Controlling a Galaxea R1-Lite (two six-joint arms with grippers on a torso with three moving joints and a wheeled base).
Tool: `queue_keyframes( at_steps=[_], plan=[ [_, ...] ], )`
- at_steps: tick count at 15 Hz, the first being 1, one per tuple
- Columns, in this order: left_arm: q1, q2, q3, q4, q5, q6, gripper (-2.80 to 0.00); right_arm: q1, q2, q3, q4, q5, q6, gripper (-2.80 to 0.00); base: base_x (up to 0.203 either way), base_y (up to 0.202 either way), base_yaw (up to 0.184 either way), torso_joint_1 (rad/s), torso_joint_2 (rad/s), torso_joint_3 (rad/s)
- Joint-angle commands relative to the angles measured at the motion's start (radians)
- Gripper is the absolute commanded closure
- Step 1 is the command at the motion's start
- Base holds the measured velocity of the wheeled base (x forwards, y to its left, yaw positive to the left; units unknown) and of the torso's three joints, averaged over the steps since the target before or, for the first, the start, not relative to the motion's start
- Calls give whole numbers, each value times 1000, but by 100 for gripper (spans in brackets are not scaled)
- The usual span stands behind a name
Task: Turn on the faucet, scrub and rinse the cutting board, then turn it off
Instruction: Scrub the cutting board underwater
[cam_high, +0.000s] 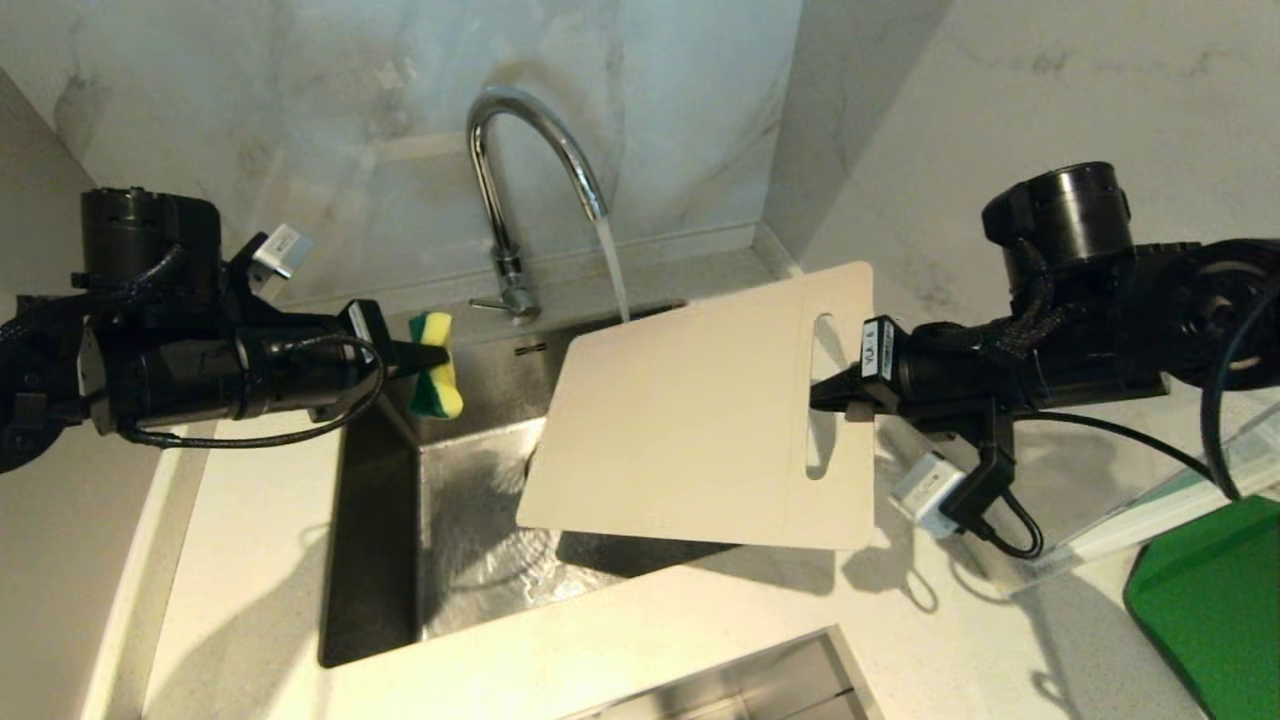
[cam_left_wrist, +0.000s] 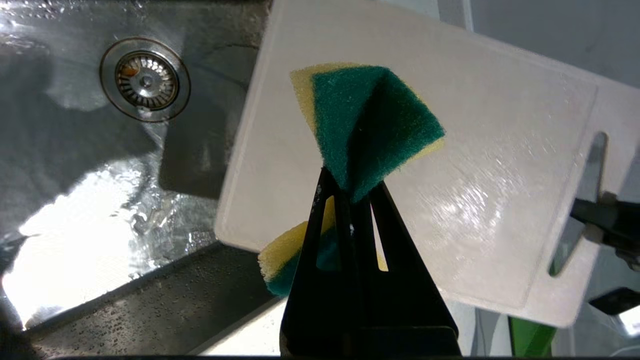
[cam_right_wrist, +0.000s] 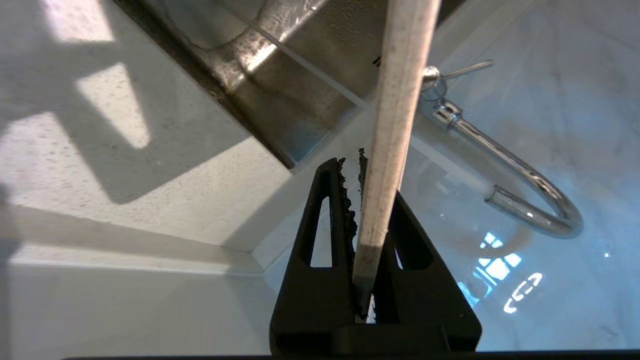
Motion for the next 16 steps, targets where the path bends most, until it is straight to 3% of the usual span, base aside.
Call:
queue_keyframes(
  at_steps=[1,4,16],
  plan=[
    [-3,-5,0,-1,-1,-3,0,20,77,-48,2,-6,-21,0,0,0,0,0,0,0],
    [-3,-13,0,-1,-1,-3,0,31,119,-97,1,-6,-62,0,0,0,0,0,0,0],
    [-5,-16,0,-1,-3,-3,0,32,247,-241,-2,-6,-97,0,0,0,0,0,0,0]
  ],
)
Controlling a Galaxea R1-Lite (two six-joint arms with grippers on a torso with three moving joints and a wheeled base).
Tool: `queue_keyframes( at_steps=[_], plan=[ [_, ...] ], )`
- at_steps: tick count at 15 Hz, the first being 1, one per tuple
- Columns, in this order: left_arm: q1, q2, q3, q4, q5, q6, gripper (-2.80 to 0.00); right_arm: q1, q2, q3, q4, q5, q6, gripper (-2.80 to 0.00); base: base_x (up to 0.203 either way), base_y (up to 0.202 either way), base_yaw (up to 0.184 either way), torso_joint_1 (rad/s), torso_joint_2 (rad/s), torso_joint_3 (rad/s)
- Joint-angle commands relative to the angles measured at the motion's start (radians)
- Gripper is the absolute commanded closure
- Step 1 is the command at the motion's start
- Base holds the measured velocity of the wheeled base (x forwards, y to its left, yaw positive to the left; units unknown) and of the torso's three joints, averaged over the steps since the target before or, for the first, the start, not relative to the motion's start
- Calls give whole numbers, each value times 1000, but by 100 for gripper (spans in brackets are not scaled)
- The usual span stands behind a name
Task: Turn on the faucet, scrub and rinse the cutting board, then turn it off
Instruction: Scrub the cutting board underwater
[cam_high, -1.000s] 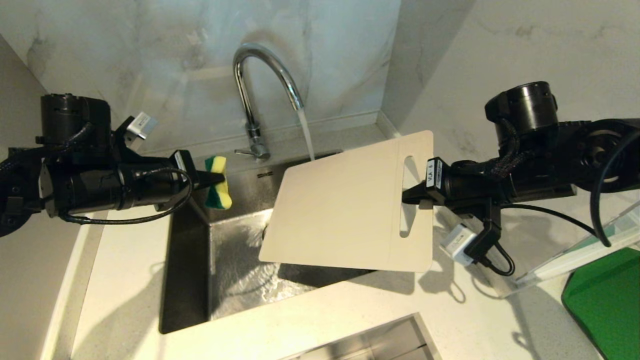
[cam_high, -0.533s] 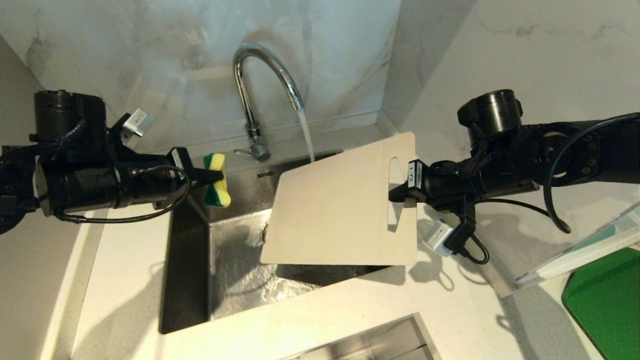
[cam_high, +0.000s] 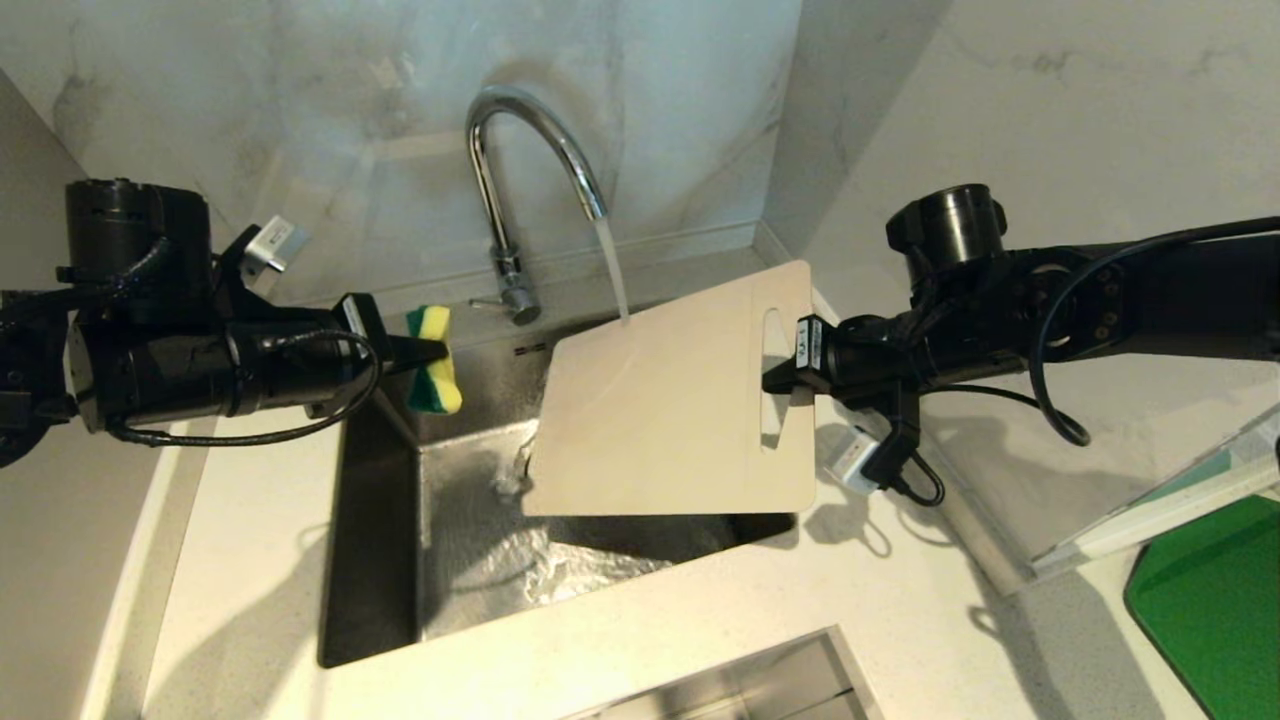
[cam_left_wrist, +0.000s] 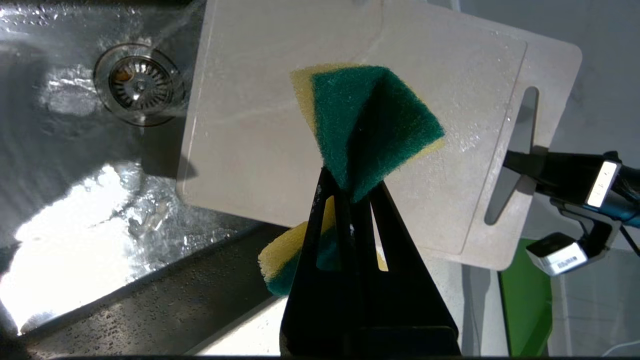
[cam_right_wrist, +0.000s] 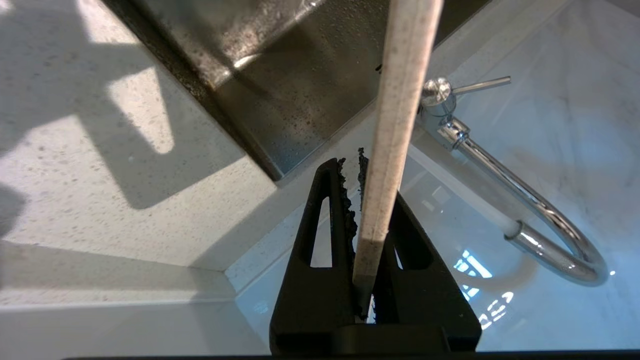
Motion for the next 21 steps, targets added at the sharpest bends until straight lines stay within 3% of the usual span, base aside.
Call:
queue_keyframes(
  at_steps=[1,12,21],
  plan=[
    [-1,-1,0,-2,-1,-3,0,0,33,-28,1,3,-20,0,0,0,0,0,0,0],
    [-1,0,-2,-2,-1,-3,0,37,78,-101,4,-1,-17,0,0,0,0,0,0,0],
    [-1,-1,-2,-1,-1,-3,0,59,8,32,3,-1,-15,0,0,0,0,0,0,0]
  ],
)
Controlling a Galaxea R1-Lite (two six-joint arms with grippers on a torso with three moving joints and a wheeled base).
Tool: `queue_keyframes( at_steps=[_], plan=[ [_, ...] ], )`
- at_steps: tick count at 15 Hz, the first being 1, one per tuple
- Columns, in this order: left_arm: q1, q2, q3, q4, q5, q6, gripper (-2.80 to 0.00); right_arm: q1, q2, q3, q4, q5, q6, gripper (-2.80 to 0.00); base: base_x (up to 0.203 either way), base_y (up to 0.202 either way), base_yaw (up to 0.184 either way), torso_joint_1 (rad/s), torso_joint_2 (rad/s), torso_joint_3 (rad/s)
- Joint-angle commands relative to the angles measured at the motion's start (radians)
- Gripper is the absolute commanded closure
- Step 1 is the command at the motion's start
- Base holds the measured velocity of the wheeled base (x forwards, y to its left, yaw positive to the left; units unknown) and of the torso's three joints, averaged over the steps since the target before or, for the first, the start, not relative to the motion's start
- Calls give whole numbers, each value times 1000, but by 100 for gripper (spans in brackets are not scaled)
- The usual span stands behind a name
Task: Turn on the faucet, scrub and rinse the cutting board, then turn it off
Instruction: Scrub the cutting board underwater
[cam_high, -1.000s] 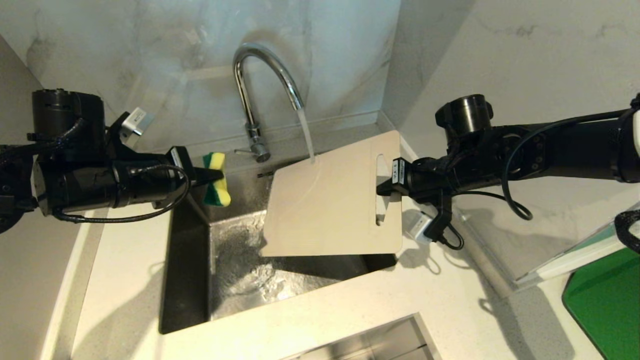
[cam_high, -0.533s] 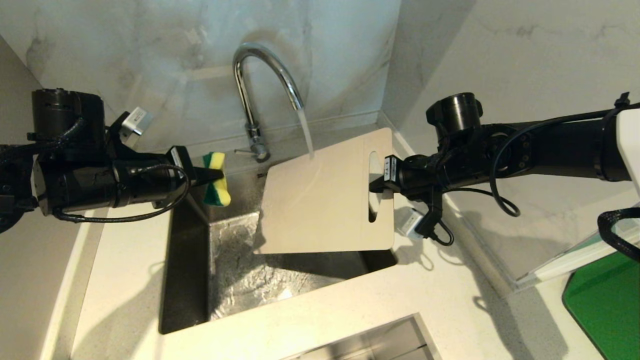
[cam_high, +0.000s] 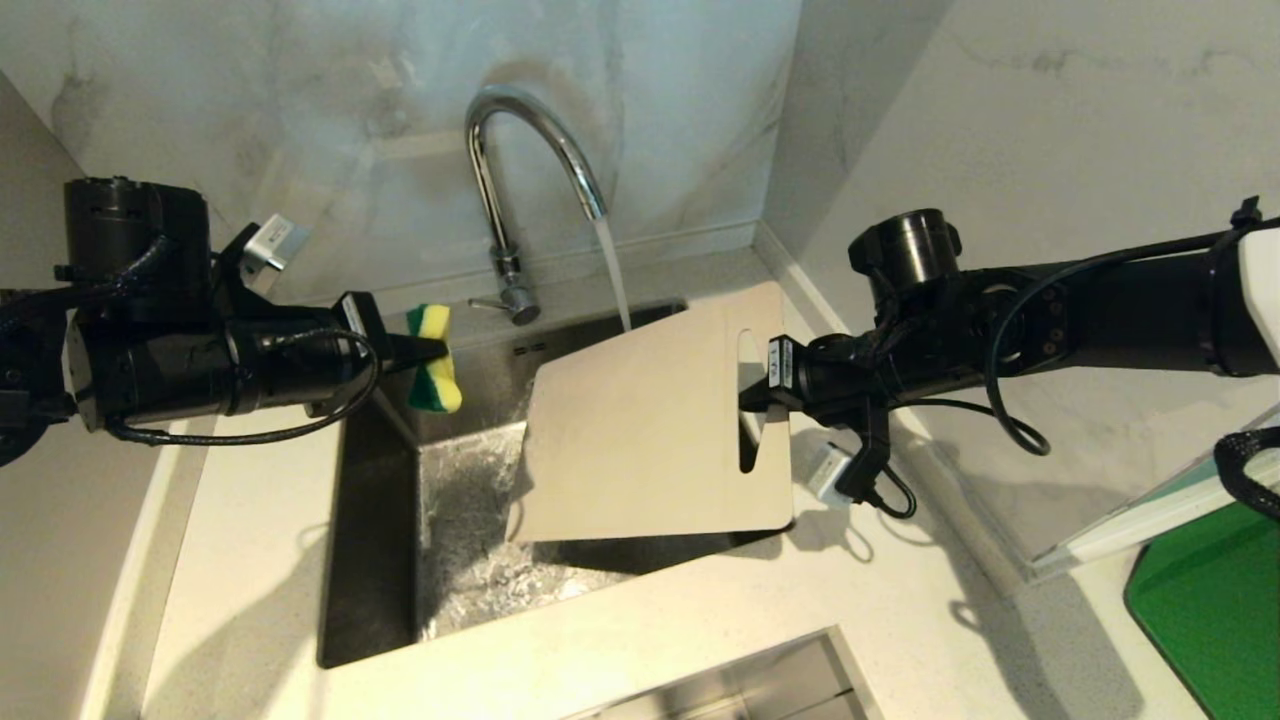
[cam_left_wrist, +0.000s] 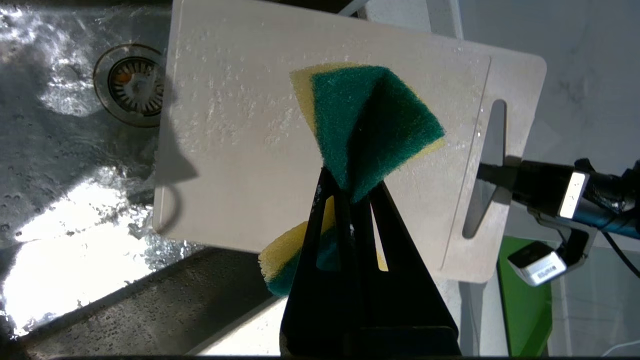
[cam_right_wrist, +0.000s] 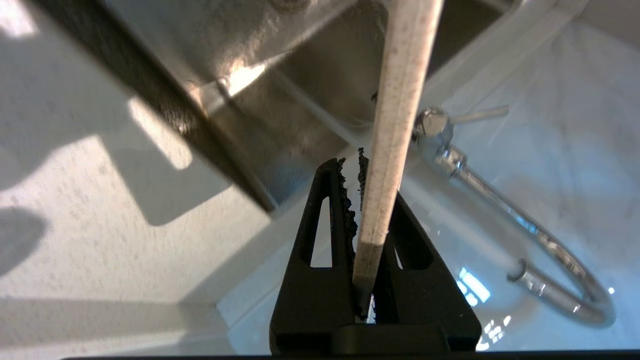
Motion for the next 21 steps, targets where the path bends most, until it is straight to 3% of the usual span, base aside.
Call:
queue_keyframes(
  at_steps=[1,5,9,12,15,18,21],
  plan=[
    [-1,0,1,-1,-1,-3,0,28,-41,45,0,2,-14,0,0,0,0,0,0,0],
    [-42,12,4,-1,-1,-7,0,91,-94,105,-2,-9,6,0,0,0,0,0,0,0],
    [-65,1,17,0,0,-10,0,102,-174,193,-43,-17,43,0,0,0,0,0,0,0],
    [-137,21,18,6,2,-40,0,115,-212,251,-72,-16,66,0,0,0,0,0,0,0],
    [-184,90,-136,28,10,-39,0,144,-233,295,-116,-12,97,0,0,0,0,0,0,0],
    [-197,201,-305,159,1,-27,0,169,-254,346,-169,-11,129,0,0,0,0,0,0,0],
    [-199,251,-338,186,-41,69,0,172,-273,358,-171,-11,135,0,0,0,0,0,0,0]
  ],
)
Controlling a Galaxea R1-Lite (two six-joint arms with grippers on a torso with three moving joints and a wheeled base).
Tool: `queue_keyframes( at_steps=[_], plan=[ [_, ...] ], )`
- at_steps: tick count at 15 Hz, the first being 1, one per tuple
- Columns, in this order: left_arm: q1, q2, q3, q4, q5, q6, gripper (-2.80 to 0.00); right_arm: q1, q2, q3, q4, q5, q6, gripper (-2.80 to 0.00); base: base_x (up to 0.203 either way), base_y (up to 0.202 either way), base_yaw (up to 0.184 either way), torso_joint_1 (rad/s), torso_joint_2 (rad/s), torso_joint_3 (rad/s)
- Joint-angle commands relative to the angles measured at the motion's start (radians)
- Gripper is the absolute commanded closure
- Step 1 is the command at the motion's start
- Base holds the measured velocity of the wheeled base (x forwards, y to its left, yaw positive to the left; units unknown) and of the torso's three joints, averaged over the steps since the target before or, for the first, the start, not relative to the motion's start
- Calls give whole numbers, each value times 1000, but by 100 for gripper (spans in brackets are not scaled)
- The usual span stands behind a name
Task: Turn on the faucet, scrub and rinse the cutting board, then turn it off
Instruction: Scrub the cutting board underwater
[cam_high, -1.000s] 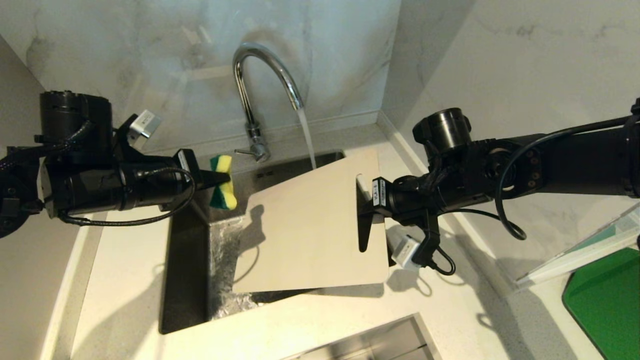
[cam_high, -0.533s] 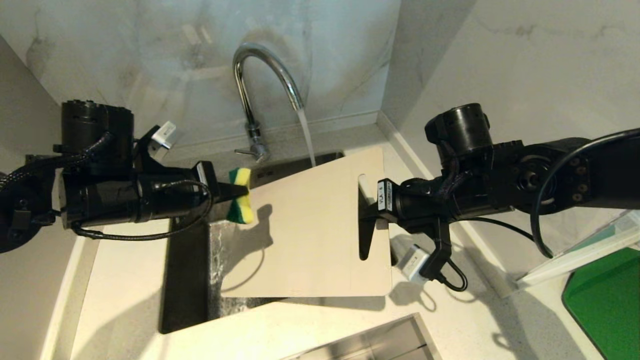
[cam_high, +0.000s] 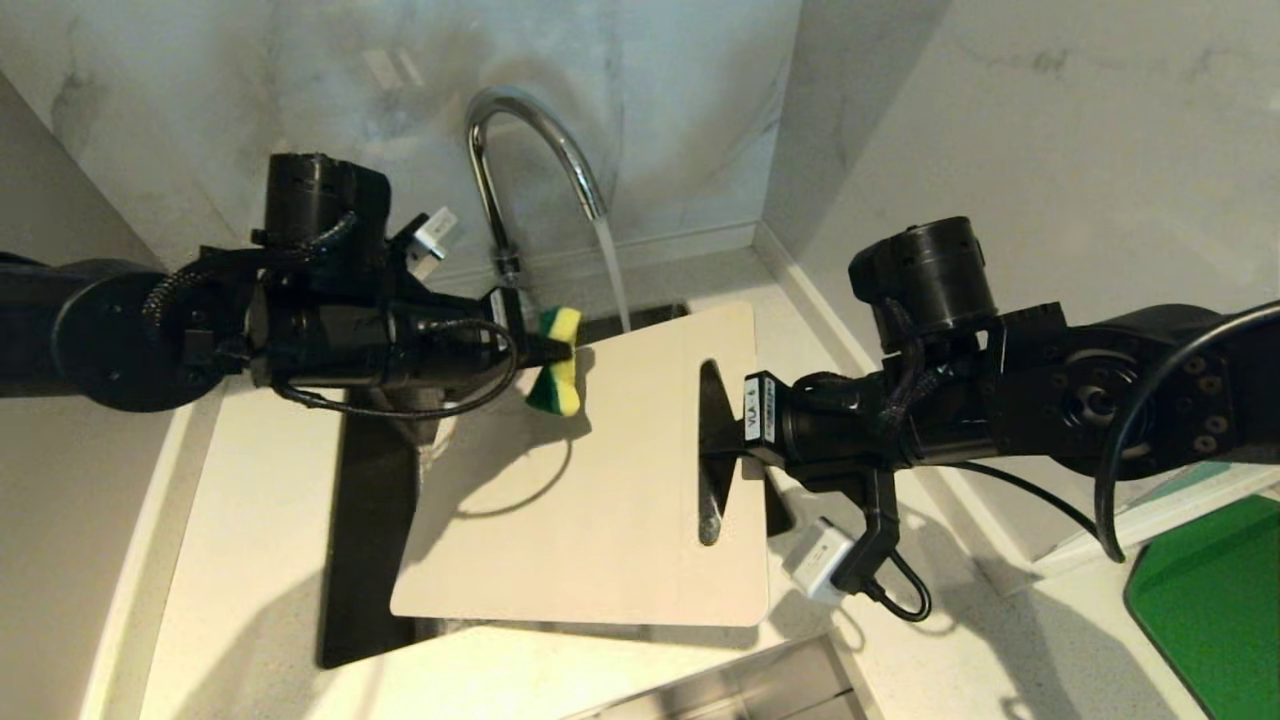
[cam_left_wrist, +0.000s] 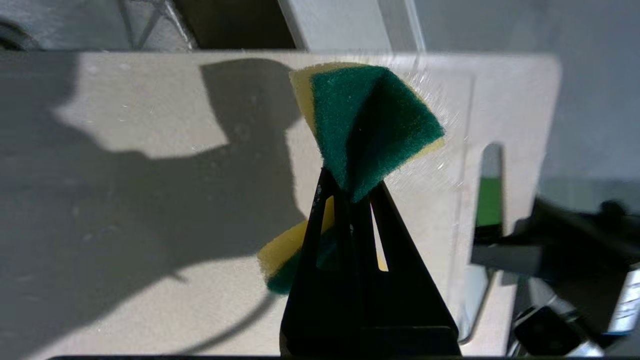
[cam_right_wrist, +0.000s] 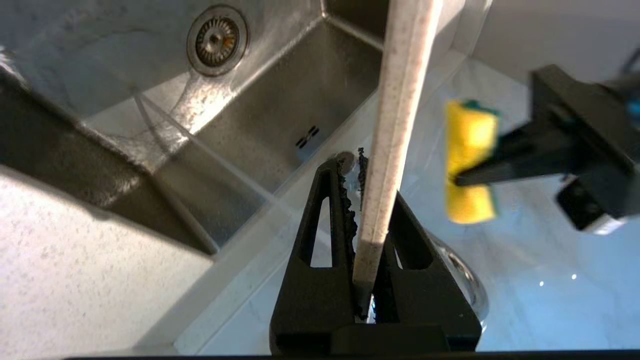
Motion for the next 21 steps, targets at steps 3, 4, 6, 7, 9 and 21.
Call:
queue_keyframes(
  at_steps=[3,4,6,7,9,21],
  plan=[
    [9,72,-15,-2,-23,56,0,4,-25,13,-1,3,-4,0,0,0,0,0,0,0],
    [15,79,-11,-2,-24,85,0,4,-30,17,-1,3,-4,0,0,0,0,0,0,0],
    [38,97,-6,-2,-25,149,0,4,-32,23,-1,4,-4,0,0,0,0,0,0,0],
    [50,102,-5,2,-23,175,0,4,-33,24,-2,4,-3,0,0,0,0,0,0,0],
    [76,106,4,3,-25,182,0,4,-43,28,-2,4,-3,0,0,0,0,0,0,0],
    [286,169,169,-71,-92,196,0,4,-50,30,-5,3,27,0,0,0,0,0,0,0]
  ],
)
